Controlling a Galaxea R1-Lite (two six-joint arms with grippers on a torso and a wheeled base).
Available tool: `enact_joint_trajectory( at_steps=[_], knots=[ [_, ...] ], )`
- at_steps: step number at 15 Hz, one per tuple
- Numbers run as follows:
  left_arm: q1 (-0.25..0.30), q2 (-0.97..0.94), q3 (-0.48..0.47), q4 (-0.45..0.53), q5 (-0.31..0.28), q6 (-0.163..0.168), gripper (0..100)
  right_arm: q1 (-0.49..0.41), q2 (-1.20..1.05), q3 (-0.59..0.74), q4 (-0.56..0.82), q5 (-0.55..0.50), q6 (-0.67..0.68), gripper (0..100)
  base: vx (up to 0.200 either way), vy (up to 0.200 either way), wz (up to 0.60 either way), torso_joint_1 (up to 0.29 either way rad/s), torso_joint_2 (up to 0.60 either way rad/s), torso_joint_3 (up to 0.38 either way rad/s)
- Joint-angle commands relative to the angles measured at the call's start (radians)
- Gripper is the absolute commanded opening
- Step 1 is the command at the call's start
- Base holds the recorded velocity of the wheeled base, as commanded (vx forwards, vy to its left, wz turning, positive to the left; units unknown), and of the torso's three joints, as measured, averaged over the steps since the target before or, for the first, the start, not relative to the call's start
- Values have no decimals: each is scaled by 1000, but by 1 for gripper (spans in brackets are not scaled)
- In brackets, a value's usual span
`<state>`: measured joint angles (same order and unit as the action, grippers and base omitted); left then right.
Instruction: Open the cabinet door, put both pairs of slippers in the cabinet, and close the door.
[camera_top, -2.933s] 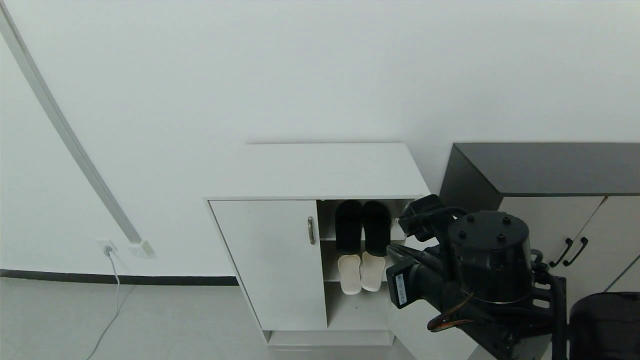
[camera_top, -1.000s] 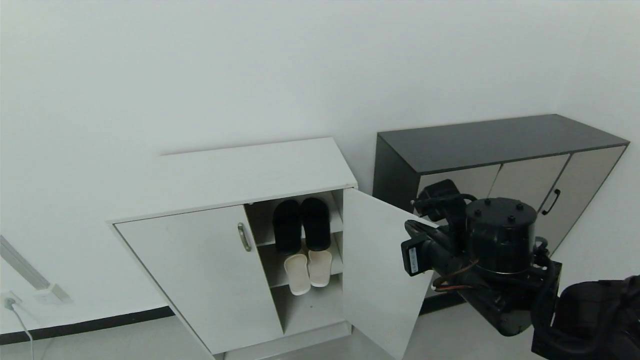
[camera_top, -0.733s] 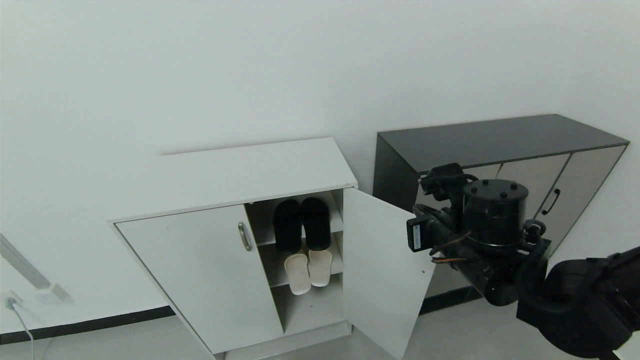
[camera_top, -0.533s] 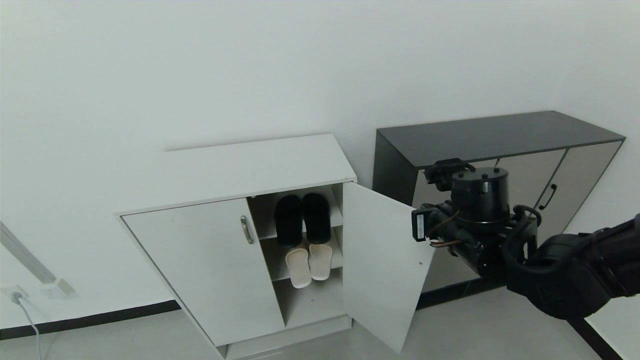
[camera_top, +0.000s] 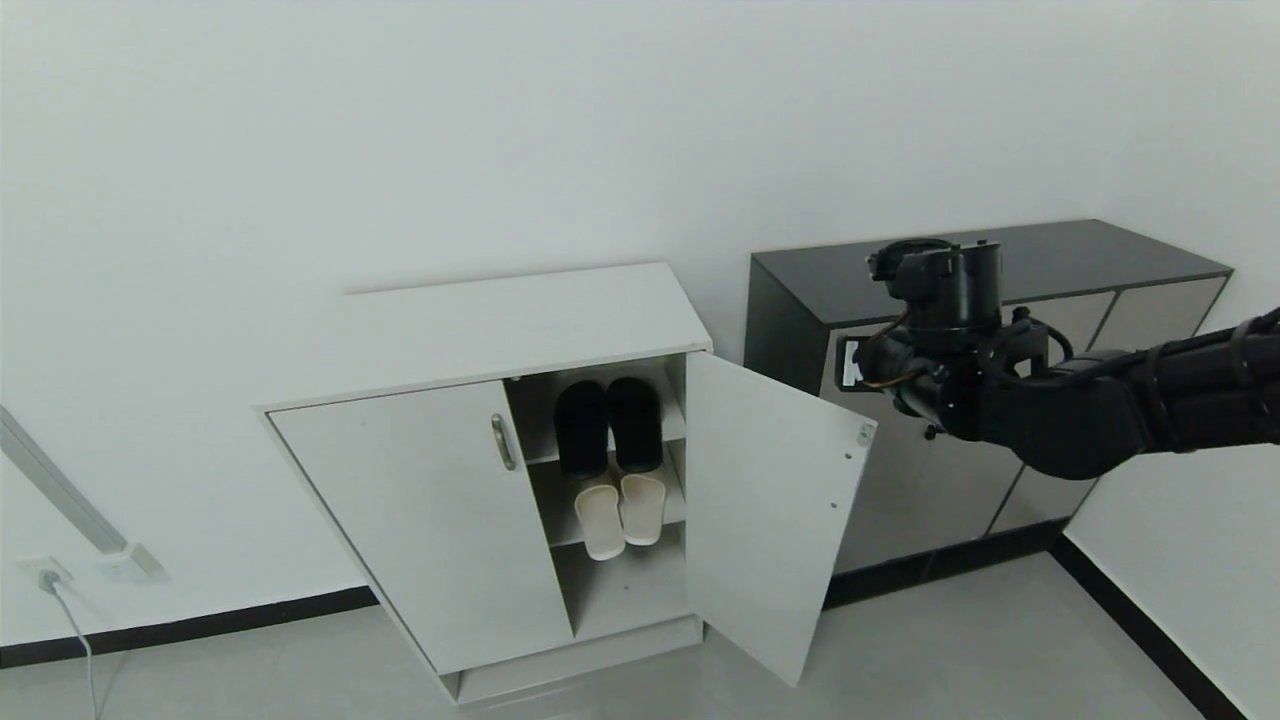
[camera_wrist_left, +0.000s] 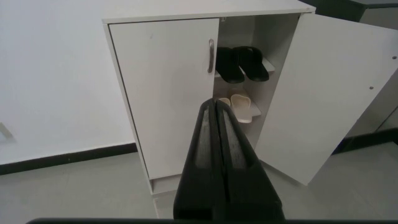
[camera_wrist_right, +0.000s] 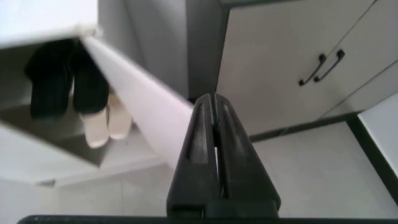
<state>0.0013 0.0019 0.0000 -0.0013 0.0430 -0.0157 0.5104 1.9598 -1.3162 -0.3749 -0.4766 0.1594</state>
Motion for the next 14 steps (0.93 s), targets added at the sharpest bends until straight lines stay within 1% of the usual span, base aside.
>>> enact_joint_trajectory(
  at_steps=[1,3,14],
  knots=[
    [0,0,0,0,0,-1,0,-36,83,-69,5,19,0,0,0,0,0,0,0,0],
    [0,0,0,0,0,-3,0,-52,126,-106,34,26,0,0,0,0,0,0,0,0],
    [0,0,0,0,0,-1,0,-78,226,-109,31,75,43,0,0,0,0,0,0,0]
  ],
)
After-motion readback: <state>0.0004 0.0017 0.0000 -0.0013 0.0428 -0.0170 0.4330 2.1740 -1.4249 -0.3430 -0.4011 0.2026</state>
